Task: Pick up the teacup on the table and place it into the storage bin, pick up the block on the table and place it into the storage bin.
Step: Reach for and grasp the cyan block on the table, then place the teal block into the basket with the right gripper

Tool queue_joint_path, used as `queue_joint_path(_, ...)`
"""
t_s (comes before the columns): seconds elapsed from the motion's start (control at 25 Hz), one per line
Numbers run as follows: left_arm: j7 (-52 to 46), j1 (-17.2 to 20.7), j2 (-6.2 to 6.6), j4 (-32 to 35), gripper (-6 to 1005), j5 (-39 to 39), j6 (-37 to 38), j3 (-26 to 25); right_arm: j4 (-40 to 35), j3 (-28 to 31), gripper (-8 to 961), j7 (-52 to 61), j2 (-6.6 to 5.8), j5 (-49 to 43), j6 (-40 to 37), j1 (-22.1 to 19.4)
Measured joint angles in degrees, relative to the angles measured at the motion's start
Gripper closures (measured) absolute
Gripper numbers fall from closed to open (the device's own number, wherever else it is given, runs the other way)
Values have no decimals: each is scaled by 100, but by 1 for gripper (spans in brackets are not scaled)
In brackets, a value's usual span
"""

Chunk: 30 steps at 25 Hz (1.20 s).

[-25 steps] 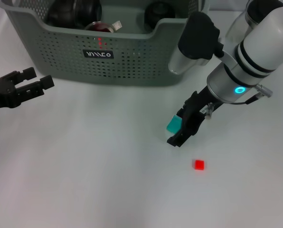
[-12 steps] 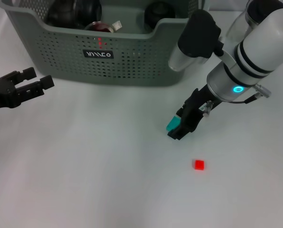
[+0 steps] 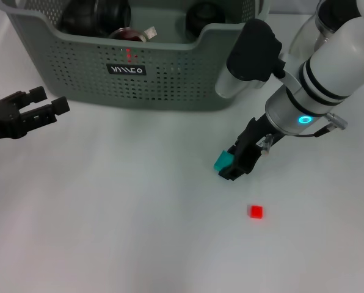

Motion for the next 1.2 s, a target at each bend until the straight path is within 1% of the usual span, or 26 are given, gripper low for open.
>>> queue_joint_path(0.28, -2, 7, 0, 0, 139, 0, 0, 0, -13, -17, 474, 11, -16, 7, -1, -2)
queue_joint_path(0.4, -2, 13, 0, 0, 139, 0, 1, 0, -118, 75, 496, 7, -27, 39, -45, -53)
queue_joint_path(0.48, -2, 21, 0, 0, 139, 0, 1, 0, -319, 259, 511, -31, -37, 66, -155, -148)
queue_joint_path(0.56, -3, 35, 0, 0, 139, 0, 0, 1, -670, 631, 518, -177, -44, 169, -382, -323)
queue_joint_path(0.64, -3, 51, 1, 0, 139, 0, 0, 0, -1095, 1195, 516, -491, -49, 435, -821, -555)
queue_joint_path(0.72, -3, 61, 1, 0, 139, 0, 1, 0, -1450, 1914, 514, -936, -62, 871, -1391, -774)
queue_joint_path(0.8, -2, 64, 1, 0, 139, 0, 0, 1, -1587, 2587, 511, -1341, -101, 1404, -2006, -883)
queue_joint_path(0.92, -2, 33, 1, 0, 139, 0, 0, 0, -1600, 3392, 508, -1761, -157, 2188, -2777, -940)
queue_joint_path(1.0, -2, 0, 3, 0, 139, 0, 2, 0, -1633, 3666, 506, -1872, -168, 2625, -2925, -981)
queue_joint_path(1.04, -2, -14, 5, 0, 139, 0, 2, 0, -1652, 3767, 505, -1896, -162, 2862, -2873, -998)
queue_joint_path(1.12, -5, -37, 8, 0, 139, 0, 6, 0, -1712, 3892, 503, -1905, -126, 3236, -2597, -1015)
queue_joint_path(1.2, -26, -48, 11, 0, 139, 0, 10, 0, -1824, 3891, 501, -1869, -86, 3405, -2109, -986)
